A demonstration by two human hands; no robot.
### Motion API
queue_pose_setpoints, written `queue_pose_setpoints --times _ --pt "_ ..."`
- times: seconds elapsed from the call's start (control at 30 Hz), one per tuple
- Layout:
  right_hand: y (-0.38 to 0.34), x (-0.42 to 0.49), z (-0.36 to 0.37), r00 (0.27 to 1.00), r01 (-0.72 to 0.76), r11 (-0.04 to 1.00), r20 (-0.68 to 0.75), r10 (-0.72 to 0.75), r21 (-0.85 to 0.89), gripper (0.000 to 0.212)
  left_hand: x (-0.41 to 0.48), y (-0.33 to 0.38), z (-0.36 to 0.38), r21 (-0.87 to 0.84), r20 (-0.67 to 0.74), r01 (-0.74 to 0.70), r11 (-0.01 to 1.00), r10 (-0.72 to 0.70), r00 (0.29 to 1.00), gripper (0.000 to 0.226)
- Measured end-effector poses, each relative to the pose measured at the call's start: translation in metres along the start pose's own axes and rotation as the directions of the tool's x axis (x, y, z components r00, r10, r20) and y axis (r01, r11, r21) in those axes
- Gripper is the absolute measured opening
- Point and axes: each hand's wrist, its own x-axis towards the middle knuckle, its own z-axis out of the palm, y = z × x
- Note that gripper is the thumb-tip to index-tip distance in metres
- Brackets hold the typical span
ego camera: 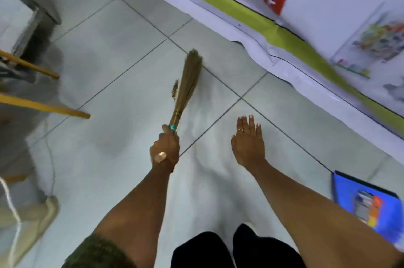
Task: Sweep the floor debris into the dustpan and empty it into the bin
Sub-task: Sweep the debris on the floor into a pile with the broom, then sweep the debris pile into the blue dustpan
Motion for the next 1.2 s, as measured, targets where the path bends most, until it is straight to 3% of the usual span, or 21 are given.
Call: queue_pose_setpoints --times 0.17,0.27,0.37,0.6,0.73,0.8,0.9,1.0,1.1,1.2 --pt "0.043 -0.078 -0.068 0.971 -0.182 0.982 0.166 0.17 0.059 0.058 -0.092 0.021 -0.051 0.091 0.103 -0.127 0.988 0.118 0.988 0.04" --pt "0.083 -0.124 -0.095 0.899 -0.355 0.932 0.297 0.322 0.066 0.054 -0.139 0.058 -0.056 0.101 0.249 -0.262 0.96 0.23 0.941 0.04" --pt "0.135 -0.17 -0.095 0.824 -0.505 0.862 0.324 0.465 0.047 0.046 -0.172 0.093 -0.042 0.036 0.336 -0.335 0.941 0.304 0.891 0.041" --pt "0.268 -0.2 0.015 0.464 -0.866 0.5 0.367 0.807 -0.005 0.049 -0.148 0.164 0.093 -0.059 0.397 -0.456 0.888 0.44 0.806 0.035" --pt "0.319 -0.227 0.101 0.194 -0.97 0.237 0.422 0.886 -0.052 0.061 -0.134 0.18 0.174 -0.116 0.396 -0.511 0.852 0.511 0.763 0.043" --pt "0.333 -0.229 0.139 0.103 -0.99 0.138 0.471 0.876 -0.04 0.073 -0.124 0.178 0.21 -0.156 0.384 -0.541 0.827 0.555 0.738 0.042" --pt "0.343 -0.224 0.184 0.108 -0.994 0.103 0.464 0.879 0.037 0.076 -0.115 0.171 0.25 -0.211 0.35 -0.594 0.776 0.628 0.696 0.042" --pt "0.347 -0.212 0.205 0.139 -0.976 0.069 0.345 0.928 0.208 0.054 -0.116 0.176 0.271 -0.239 0.345 -0.639 0.731 0.68 0.647 0.042" --pt "0.338 -0.211 0.201 0.143 -0.902 -0.024 0.352 0.925 0.43 0.037 -0.125 0.183 0.274 -0.273 0.41 -0.568 0.776 0.628 0.661 0.03" --pt "0.317 -0.227 0.177 0.143 -0.85 -0.092 0.395 0.907 0.519 0.031 -0.143 0.187 0.25 -0.269 0.487 -0.513 0.815 0.575 0.658 0.021"
